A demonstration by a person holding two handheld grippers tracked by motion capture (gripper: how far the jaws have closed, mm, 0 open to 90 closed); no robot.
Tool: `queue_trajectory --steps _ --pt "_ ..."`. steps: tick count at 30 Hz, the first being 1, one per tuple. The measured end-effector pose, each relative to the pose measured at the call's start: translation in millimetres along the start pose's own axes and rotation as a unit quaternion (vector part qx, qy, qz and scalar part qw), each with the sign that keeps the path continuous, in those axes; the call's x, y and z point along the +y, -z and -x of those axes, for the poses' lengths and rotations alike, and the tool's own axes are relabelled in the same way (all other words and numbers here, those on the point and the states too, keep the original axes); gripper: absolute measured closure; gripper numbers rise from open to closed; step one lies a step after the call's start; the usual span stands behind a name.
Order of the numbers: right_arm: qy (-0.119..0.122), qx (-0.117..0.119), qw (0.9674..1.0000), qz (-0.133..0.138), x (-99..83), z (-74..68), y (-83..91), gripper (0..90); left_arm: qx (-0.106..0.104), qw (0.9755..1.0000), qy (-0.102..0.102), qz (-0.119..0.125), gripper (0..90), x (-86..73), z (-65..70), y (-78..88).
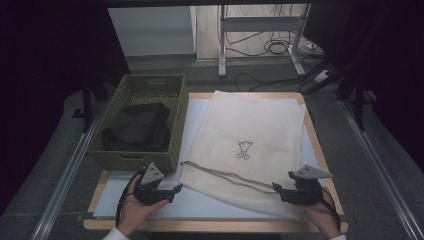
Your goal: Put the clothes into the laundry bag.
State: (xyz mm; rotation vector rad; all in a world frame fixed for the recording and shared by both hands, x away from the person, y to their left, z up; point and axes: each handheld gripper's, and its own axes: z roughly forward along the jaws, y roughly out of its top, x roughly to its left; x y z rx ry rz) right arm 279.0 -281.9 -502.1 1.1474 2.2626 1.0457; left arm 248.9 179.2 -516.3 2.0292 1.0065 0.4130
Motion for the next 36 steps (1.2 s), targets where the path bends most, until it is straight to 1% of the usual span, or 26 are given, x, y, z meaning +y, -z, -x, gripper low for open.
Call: queue_trajectory --steps 2,4,5,7,9,11,12,14,15,16,17,18,19,21,24,25,28,32,33,36 --pt "0.004 0.002 1.0000 -0.005 1.6 -0.8 -0.7 25.9 0.003 1.0000 0.000 -0.001 26.4 -0.9 -0.4 1.6" --pt "0.010 0.011 0.9998 -0.009 4.0 -0.9 -3.1 25.0 0.005 1.0000 0.006 -0.002 26.4 -2.7 -2.0 3.2" --pt "0.015 0.011 0.9998 -0.011 5.2 -1.6 -4.4 24.6 0.005 1.0000 0.006 -0.002 26.5 -2.7 -2.0 3.2" --pt "0.021 0.014 0.9996 -0.014 7.9 -2.9 -7.3 24.6 0.014 0.9998 0.015 -0.007 26.7 -4.4 -5.0 4.4" --pt "0.026 0.017 0.9994 -0.017 11.3 -3.5 -9.3 24.5 0.015 0.9995 0.025 -0.008 27.0 -4.8 -6.3 3.7" --pt "0.023 0.021 0.9993 -0.020 14.3 -4.0 -10.9 23.7 0.016 0.9996 0.023 -0.011 27.0 -4.6 -6.2 3.3" --pt "0.023 0.020 0.9993 -0.023 15.9 -4.1 -11.2 23.7 0.021 0.9996 0.010 -0.013 27.0 -5.5 -4.7 4.1" --pt "0.022 0.019 0.9993 -0.025 17.7 -4.5 -12.1 23.8 0.023 0.9996 0.006 -0.014 27.0 -7.2 -4.3 5.4" --pt "0.024 0.020 0.9989 -0.035 23.0 -6.0 -14.2 23.8 0.023 0.9996 0.010 -0.013 27.0 -9.1 -5.8 7.5" --pt "0.024 0.020 0.9989 -0.035 23.0 -6.0 -14.2 23.8 0.023 0.9996 0.010 -0.013 27.0 -9.1 -5.8 7.5" --pt "0.030 0.019 0.9985 -0.043 29.6 -6.9 -16.1 23.8 0.020 0.9996 0.019 -0.008 27.0 -8.6 -7.7 10.3" --pt "0.030 0.019 0.9985 -0.043 29.6 -6.9 -16.1 23.8 0.020 0.9996 0.019 -0.008 27.0 -8.6 -7.7 10.3" --pt "0.033 0.020 0.9981 -0.049 36.9 -7.6 -17.3 23.8 0.016 0.9996 0.021 0.001 27.1 -6.7 -6.8 13.4" --pt "0.029 0.020 0.9981 -0.051 43.6 -8.5 -17.3 23.8 0.013 0.9998 0.015 0.002 27.1 -5.9 -4.1 14.1" --pt "0.022 0.021 0.9983 -0.050 53.0 -10.4 -17.5 23.9 0.008 0.9999 0.008 -0.004 27.1 -7.1 0.0 11.7" --pt "0.022 0.021 0.9983 -0.050 53.0 -10.4 -17.5 23.9 0.008 0.9999 0.008 -0.004 27.1 -7.1 0.0 11.7" --pt "0.015 0.023 0.9979 -0.058 61.1 -12.1 -19.7 24.2 0.011 0.9999 0.002 -0.007 27.1 -8.2 2.5 12.1" --pt "0.023 0.029 0.9975 -0.060 68.1 -15.0 -23.2 24.9 0.013 0.9999 0.009 -0.003 27.1 -8.1 0.1 12.7" --pt "0.029 0.039 0.9971 -0.059 73.1 -16.8 -25.9 26.9 0.014 0.9998 0.010 -0.004 27.2 -8.8 -0.9 11.9" --pt "0.035 0.044 0.9965 -0.063 76.2 -17.1 -28.3 28.2 0.016 0.9998 0.010 -0.007 27.2 -9.7 -1.3 10.3"
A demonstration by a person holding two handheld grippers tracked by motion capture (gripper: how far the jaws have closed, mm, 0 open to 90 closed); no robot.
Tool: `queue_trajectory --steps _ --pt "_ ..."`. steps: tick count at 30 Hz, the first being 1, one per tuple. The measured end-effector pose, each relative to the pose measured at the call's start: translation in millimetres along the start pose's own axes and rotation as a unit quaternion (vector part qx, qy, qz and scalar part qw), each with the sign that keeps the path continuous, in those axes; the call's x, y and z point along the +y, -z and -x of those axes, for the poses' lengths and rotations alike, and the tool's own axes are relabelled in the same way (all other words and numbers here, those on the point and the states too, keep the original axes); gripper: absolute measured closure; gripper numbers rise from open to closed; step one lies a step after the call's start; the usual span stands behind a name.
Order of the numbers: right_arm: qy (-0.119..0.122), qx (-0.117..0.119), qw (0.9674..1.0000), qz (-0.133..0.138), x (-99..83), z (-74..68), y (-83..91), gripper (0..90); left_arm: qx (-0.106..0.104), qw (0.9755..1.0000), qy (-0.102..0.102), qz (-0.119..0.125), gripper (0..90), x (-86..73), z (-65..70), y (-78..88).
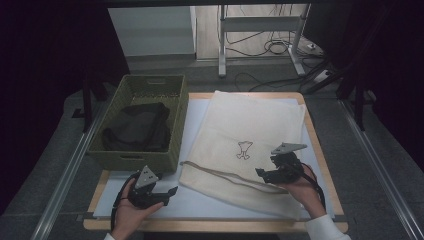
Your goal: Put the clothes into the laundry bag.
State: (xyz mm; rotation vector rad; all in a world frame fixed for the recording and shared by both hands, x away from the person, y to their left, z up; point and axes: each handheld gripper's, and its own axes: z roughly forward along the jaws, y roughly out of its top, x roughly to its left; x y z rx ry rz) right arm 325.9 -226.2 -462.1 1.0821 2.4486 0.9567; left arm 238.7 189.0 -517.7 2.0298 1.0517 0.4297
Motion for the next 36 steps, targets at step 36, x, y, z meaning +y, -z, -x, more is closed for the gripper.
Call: queue_trajectory --steps 36 --pt "0.101 0.070 0.9862 -0.111 46.9 -40.0 -74.1 48.5 0.005 0.9999 -0.005 -0.014 27.2 -3.3 1.3 -7.2"
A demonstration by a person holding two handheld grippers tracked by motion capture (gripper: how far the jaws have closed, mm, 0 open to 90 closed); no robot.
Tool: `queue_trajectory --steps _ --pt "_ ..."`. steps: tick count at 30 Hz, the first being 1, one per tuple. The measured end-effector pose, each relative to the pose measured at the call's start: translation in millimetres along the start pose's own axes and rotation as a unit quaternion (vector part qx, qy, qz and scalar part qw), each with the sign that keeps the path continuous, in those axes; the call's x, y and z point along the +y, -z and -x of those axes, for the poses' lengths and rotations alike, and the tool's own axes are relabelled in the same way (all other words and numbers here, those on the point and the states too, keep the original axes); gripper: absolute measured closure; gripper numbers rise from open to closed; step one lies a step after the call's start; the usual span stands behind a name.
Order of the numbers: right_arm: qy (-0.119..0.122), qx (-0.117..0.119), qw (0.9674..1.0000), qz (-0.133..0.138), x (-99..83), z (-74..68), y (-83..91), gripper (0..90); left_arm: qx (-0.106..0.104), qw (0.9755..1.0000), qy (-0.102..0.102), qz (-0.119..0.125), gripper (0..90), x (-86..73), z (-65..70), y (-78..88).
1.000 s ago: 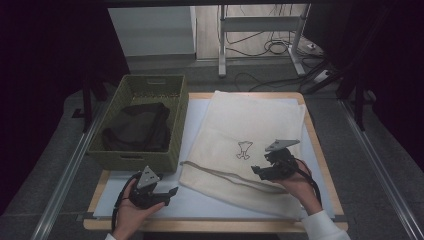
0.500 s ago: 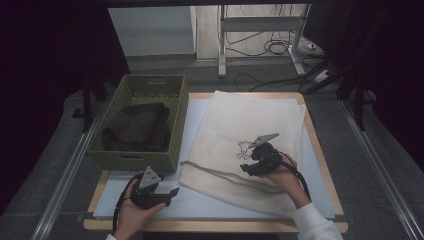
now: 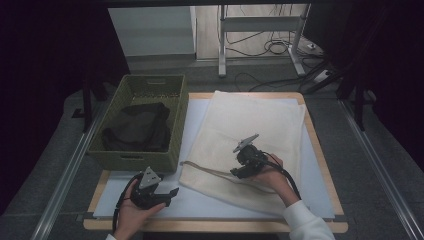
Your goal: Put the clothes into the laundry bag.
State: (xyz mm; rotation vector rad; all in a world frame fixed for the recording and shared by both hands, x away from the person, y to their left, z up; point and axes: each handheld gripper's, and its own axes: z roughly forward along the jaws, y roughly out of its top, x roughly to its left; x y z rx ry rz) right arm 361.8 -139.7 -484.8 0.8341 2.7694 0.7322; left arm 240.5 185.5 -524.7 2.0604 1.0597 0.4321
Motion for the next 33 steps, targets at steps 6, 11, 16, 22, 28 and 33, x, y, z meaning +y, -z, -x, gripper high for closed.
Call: queue_trajectory --steps 6,11,16,22,28,33 --pt "0.002 0.003 0.9998 -0.019 0.3 -0.2 -7.0 49.2 0.001 1.0000 0.001 -0.002 27.2 -0.5 -0.9 -0.5" --pt "0.004 0.003 0.9996 -0.029 -1.2 -0.2 -11.3 50.9 0.001 1.0000 0.001 -0.003 27.2 -0.8 -1.0 -0.9" --pt "0.006 -0.001 0.9990 -0.044 -3.2 -2.3 -18.5 56.4 0.001 1.0000 0.000 -0.003 27.2 -1.2 -1.2 -0.4" --pt "0.001 -0.020 0.9990 -0.041 -3.5 -2.7 -19.7 71.8 0.000 1.0000 0.000 -0.002 27.2 -1.8 -1.6 0.2" --pt "-0.007 -0.023 0.9988 -0.042 -2.5 0.9 -20.1 84.7 -0.001 1.0000 -0.004 -0.004 27.3 -1.5 -0.1 -0.7" --pt "-0.027 -0.001 0.9989 -0.038 -0.4 9.0 -19.8 86.6 -0.002 1.0000 -0.004 -0.005 27.2 -1.6 -0.3 -1.0"
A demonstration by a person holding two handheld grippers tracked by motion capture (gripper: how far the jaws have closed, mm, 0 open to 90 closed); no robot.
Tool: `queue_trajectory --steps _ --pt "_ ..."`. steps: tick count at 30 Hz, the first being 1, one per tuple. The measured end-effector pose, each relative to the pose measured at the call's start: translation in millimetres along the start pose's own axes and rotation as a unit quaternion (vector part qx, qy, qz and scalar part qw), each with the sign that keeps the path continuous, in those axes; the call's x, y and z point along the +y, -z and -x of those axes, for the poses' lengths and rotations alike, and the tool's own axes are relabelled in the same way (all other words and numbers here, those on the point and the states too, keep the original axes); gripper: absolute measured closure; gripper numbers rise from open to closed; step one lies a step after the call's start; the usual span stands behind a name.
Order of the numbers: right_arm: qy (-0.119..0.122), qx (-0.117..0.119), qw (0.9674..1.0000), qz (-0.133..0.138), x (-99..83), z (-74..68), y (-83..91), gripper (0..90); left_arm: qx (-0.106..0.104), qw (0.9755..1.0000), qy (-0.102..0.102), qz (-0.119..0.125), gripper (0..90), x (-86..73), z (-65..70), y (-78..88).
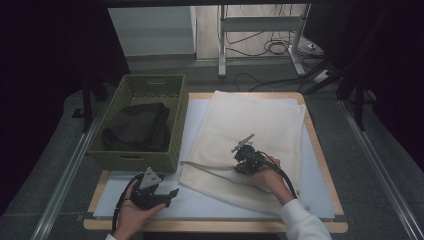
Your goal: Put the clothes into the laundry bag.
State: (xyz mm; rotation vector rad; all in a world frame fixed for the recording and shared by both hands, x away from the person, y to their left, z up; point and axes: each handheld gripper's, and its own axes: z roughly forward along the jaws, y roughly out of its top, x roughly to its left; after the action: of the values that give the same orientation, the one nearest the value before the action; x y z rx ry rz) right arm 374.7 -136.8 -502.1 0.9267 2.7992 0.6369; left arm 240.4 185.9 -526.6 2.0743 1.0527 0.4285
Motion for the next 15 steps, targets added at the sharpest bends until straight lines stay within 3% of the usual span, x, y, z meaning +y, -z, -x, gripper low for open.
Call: queue_trajectory --steps 8,15 --pt "-0.003 0.008 0.9997 0.023 2.7 -1.1 10.9 86.6 0.001 1.0000 -0.003 -0.003 27.3 -1.8 0.5 0.6" --pt "-0.018 0.016 0.9976 0.065 2.4 4.0 33.1 86.6 0.001 1.0000 -0.007 -0.004 27.3 -2.2 1.2 0.2"
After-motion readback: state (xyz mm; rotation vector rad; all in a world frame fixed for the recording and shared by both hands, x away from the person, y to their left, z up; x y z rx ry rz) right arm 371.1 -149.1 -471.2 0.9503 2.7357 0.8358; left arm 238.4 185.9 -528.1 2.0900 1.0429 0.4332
